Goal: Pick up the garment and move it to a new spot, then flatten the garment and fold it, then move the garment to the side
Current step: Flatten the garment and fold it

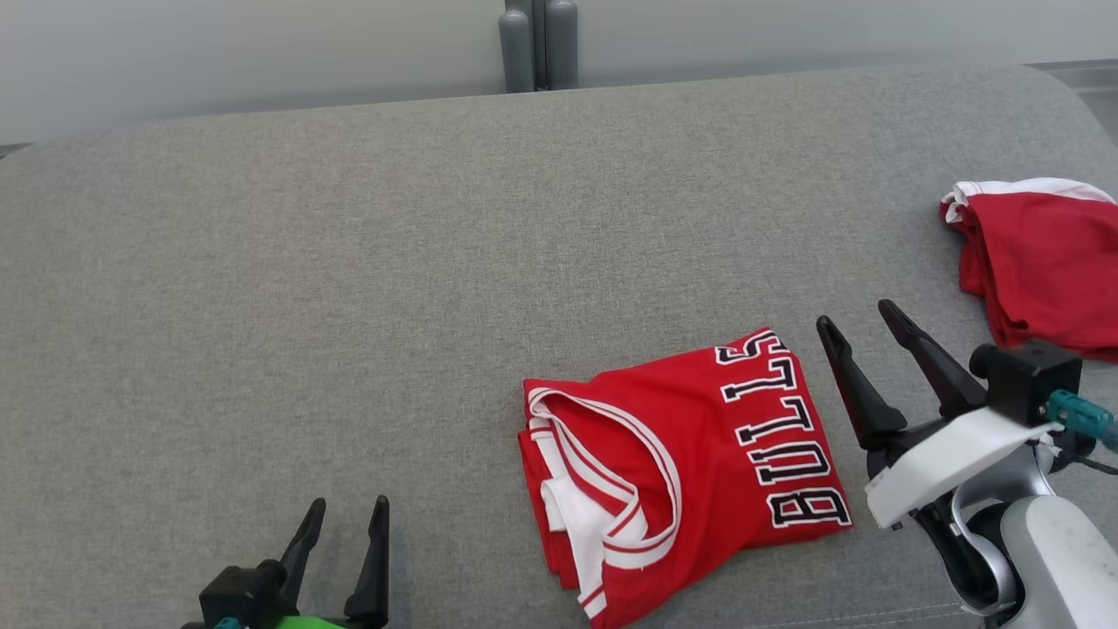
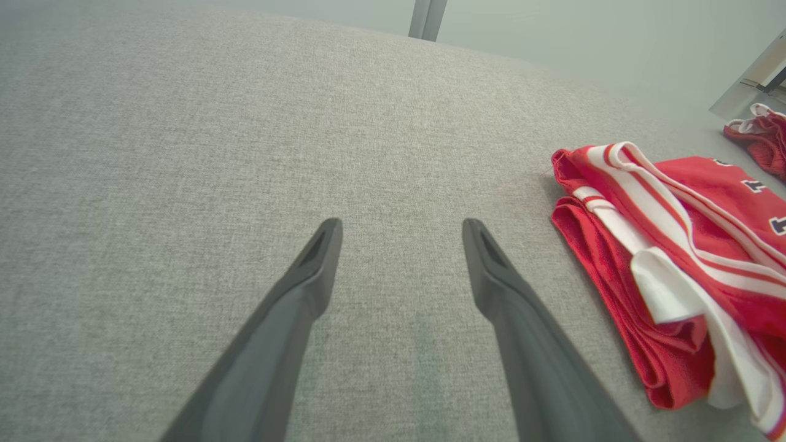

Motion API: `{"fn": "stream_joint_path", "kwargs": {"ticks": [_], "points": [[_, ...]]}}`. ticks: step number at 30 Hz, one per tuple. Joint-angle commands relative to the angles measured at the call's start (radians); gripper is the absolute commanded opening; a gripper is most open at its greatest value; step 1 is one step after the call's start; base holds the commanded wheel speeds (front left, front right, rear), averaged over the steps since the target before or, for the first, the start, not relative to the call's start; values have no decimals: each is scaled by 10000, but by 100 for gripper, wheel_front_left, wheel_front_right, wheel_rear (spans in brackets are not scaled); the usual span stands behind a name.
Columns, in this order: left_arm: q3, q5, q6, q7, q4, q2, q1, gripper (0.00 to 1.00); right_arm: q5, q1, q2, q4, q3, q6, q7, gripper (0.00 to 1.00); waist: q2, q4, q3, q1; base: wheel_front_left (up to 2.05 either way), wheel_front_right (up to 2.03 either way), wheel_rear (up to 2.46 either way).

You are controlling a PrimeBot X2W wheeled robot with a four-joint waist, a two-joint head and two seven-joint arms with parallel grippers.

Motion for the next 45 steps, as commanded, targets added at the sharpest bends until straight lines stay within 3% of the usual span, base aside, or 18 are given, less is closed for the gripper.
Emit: {"fn": "stream_joint_path", "kwargs": {"ticks": [1,2,4,5,6,10,16,26,45], "points": [[108,125,22,-25,-129,-54,98,100,-642,134,-66,704,-15,1,-901,100,-1,76,-83,0,0,0,0],[125,152,32,-27,-163,-68,121,100,-1005,146,-92,1079,7,1,-1330,100,-1,106,-99,0,0,0,0],[204,197,46,-25,-249,-123,159,100,-1763,18,119,2400,92,1,-2627,44,-1,205,-96,0,0,0,0],[230,211,41,-27,-271,-145,156,100,-2153,-113,125,2893,172,0,-2948,7,-1,234,-74,0,0,0,0],[244,242,32,-25,-300,-178,123,100,-2295,-234,291,3343,230,0,-3166,0,-1,277,-7,0,0,0,0],[163,342,-29,-27,-381,-290,-116,100,-2929,-633,680,4379,511,0,-3466,0,-1,473,262,0,0,0,0],[103,538,-93,-25,-369,-315,-531,100,-3958,-644,1462,3861,694,-2,-3485,0,-1,853,770,0,0,0,0],[275,662,-129,-27,-336,-272,-675,100,-4844,-127,1972,3872,543,-2,-3490,0,-1,1120,1043,0,0,0,0],[120,811,-285,-25,-45,-335,-735,100,-4811,-388,2353,5154,2679,-2,-3490,0,-1,1426,868,0,0,0,0]]}}
